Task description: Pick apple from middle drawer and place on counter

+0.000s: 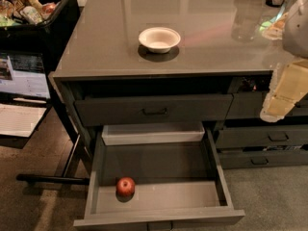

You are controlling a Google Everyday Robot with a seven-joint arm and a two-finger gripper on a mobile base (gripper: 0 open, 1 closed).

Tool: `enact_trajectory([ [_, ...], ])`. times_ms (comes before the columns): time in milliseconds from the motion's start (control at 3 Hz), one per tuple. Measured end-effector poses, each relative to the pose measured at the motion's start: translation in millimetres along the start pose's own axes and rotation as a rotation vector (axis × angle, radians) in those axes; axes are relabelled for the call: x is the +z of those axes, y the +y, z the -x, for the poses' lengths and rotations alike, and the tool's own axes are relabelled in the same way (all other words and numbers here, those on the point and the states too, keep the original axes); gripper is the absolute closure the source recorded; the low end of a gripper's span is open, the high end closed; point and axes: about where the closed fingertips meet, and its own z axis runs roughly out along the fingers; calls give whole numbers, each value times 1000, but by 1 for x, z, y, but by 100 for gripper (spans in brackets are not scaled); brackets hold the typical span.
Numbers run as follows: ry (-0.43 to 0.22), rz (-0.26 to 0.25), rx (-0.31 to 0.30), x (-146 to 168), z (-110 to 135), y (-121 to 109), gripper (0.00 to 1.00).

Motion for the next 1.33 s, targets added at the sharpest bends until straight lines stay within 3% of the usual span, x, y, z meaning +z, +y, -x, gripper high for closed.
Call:
enact_trajectory([
  [333,0,0,0,0,0,0,0],
  [667,-40,8,10,16,-1,3,0],
  [1333,-371,185,64,174,-3,67,0],
])
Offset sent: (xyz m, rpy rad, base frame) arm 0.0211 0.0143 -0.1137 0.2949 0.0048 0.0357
